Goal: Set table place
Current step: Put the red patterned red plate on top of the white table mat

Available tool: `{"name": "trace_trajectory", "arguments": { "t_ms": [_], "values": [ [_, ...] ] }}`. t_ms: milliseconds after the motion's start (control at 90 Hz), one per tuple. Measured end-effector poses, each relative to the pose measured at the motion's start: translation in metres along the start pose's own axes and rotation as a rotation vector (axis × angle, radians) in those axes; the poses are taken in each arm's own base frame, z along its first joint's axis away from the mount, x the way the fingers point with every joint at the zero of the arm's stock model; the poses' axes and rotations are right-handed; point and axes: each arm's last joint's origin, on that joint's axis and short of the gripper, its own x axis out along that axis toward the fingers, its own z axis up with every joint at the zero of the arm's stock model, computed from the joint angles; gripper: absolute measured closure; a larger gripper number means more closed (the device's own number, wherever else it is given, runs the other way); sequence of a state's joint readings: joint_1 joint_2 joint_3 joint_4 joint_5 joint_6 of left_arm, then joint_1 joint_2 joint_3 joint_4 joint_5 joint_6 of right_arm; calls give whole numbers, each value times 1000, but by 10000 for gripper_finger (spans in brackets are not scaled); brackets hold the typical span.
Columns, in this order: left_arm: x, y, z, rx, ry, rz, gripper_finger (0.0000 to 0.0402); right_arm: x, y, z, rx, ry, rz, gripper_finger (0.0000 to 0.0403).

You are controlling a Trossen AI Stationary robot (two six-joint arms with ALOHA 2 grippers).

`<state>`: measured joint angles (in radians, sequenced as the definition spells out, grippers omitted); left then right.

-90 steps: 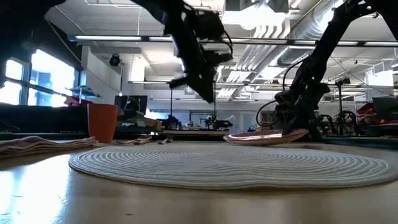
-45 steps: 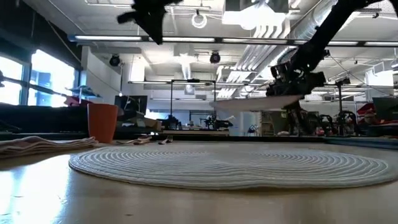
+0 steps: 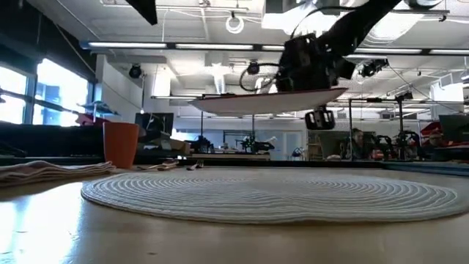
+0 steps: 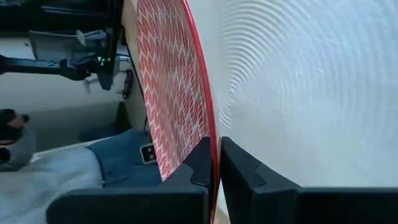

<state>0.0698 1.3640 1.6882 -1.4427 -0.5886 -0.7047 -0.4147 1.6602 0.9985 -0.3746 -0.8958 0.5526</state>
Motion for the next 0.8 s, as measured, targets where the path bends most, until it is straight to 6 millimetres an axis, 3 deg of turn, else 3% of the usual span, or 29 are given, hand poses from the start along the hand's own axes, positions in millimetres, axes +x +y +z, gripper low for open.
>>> {"name": "trace_trajectory", "arguments": {
  "t_ms": [133,322,489,800],
  "values": [
    [-8,1,-6,35,1,-10,402,22,4,2,8,-19,-27,403],
    [-15,-2,-12,66,-3,-36,402,45,-14,4,54,7,-84,403],
    [-18,-7,-16,81,-5,-58,402,53,-30,6,92,26,-118,403],
    [-23,-12,-21,44,-7,-85,402,61,-37,5,64,13,-196,403]
  ]
}}
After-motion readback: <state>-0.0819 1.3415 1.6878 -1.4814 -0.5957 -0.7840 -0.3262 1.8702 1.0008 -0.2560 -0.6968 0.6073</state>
